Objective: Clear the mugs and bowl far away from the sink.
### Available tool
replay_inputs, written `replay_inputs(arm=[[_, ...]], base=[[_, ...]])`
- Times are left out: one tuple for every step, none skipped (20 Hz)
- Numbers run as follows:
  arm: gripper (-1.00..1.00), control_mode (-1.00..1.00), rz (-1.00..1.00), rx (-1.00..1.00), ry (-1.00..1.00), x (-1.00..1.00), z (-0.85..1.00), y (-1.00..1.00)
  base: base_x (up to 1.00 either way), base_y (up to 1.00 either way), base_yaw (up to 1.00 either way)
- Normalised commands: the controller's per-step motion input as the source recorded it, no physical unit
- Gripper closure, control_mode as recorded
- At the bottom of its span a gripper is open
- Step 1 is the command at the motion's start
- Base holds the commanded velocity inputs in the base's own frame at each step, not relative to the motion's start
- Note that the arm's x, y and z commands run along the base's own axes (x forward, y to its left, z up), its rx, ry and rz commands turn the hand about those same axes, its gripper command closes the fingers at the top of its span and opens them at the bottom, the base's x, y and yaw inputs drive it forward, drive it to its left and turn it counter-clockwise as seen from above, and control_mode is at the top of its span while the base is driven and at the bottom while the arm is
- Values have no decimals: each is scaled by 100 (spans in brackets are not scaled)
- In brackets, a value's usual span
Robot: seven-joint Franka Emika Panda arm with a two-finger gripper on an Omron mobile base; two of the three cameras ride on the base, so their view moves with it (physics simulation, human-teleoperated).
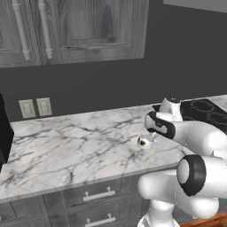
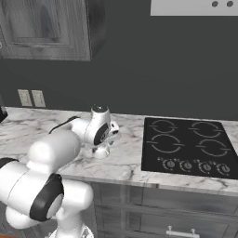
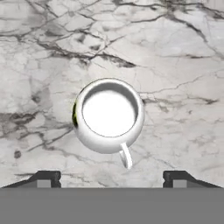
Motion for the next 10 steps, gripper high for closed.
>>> replay_inputs(arm=[[-100,-100,0,0,0,-56,70,14],[-100,-100,0,0,0,-61,61,0],[-100,-100,0,0,0,-69,49,0],[-100,-100,0,0,0,-82,37,0],[-100,-100,0,0,-5,-95,22,0],[-100,-100,0,0,-11,-100,17,0],[-100,-100,-1,0,-10,-100,15,0],[-100,-100,-2,0,-14,-100,17,0],[-100,-100,-4,0,-11,-96,19,0],[-100,-100,-6,0,-9,-90,20,0]], base=[[0,0,0],[0,0,0],[0,0,0],[0,0,0],[0,0,0],[0,0,0],[0,0,0],[0,0,0],[0,0,0],[0,0,0]])
